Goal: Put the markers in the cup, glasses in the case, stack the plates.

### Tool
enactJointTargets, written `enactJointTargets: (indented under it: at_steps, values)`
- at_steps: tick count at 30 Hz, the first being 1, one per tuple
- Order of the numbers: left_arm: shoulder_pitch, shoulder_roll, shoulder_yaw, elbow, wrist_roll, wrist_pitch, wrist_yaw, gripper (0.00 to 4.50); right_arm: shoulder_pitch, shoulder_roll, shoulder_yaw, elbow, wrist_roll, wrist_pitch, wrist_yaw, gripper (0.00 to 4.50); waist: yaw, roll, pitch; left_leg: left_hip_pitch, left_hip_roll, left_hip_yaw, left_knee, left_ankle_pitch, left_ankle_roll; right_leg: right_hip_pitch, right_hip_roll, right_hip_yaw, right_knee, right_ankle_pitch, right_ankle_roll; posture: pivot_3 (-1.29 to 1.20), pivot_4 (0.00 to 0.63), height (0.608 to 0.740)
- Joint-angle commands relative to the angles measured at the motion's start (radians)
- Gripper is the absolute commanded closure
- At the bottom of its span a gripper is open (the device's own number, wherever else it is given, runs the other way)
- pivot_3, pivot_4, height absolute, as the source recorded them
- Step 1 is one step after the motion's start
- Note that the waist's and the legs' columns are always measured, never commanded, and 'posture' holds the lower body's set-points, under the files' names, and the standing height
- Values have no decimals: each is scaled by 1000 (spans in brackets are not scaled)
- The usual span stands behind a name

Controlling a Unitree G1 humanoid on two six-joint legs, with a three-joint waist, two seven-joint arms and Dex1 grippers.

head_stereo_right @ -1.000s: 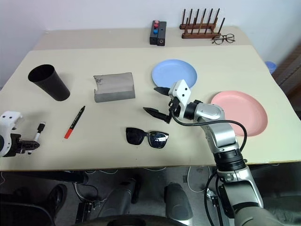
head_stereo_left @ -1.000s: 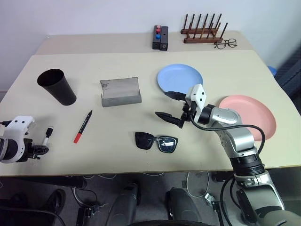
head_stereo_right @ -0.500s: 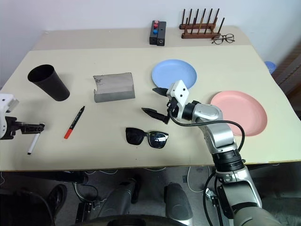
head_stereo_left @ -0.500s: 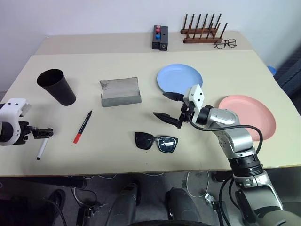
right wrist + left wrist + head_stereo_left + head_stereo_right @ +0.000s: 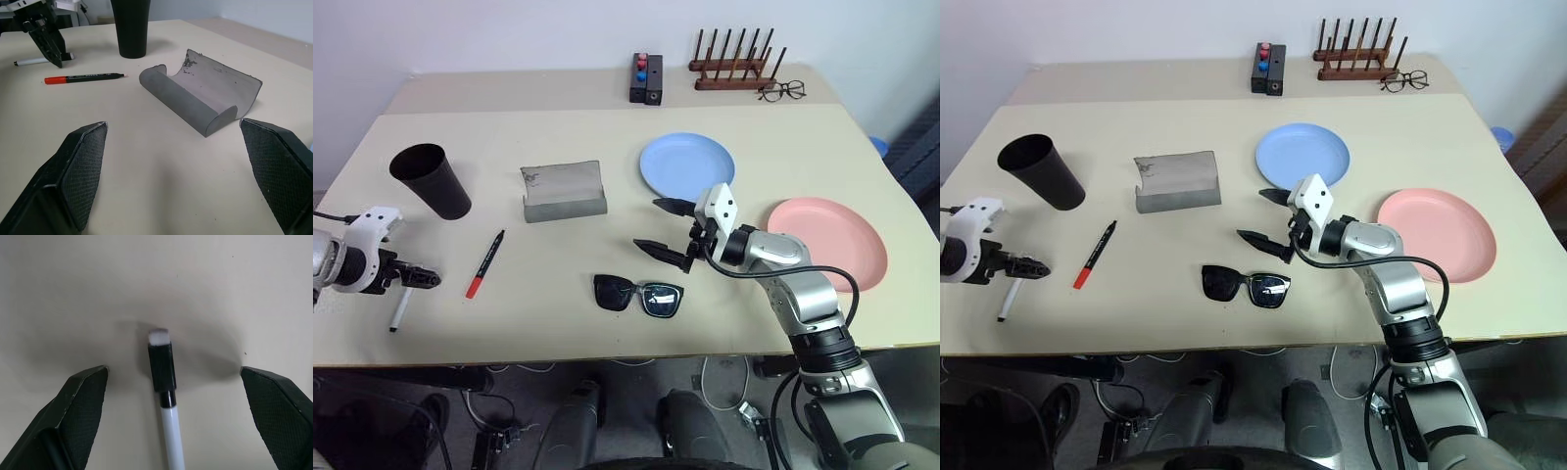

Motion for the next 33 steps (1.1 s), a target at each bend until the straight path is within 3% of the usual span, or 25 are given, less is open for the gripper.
enactJointTargets:
  at_steps: [1,7,14,20,27,33]
  values:
    - [-16,-13,-8,24,39,-22,-11,1415,-11,-4,-16,-45,6,-5,-9,64,0,0,0,0,0,0,0,0,0,0,0,0,0,0,0,0,150,737]
    - [4,-12,3,3,53,-9,-31,4380,-17,-6,-16,-50,7,5,-19,64,-1,0,0,0,0,0,0,0,0,0,0,0,0,0,0,0,150,737]
    - [52,52,57,-148,-8,73,-92,4447,-23,-8,-17,-34,6,-3,-13,64,-2,0,0,0,0,0,0,0,0,1,0,0,0,0,0,0,150,737]
    - [127,86,231,-417,-142,148,-114,4447,-27,-46,-92,-58,137,70,66,64,2,0,0,0,0,-1,1,0,0,1,0,0,0,0,0,0,150,737]
    - [123,-82,504,-481,-241,-26,-36,4447,-17,-52,-130,-155,291,176,115,64,-1,0,0,0,0,-1,1,0,0,3,-1,0,0,0,0,0,150,737]
    - [-38,-211,571,-364,-234,-316,67,4447,-50,1,-135,-123,293,135,80,64,2,-1,0,-1,0,-1,2,0,0,3,-1,-1,0,0,0,0,150,737]
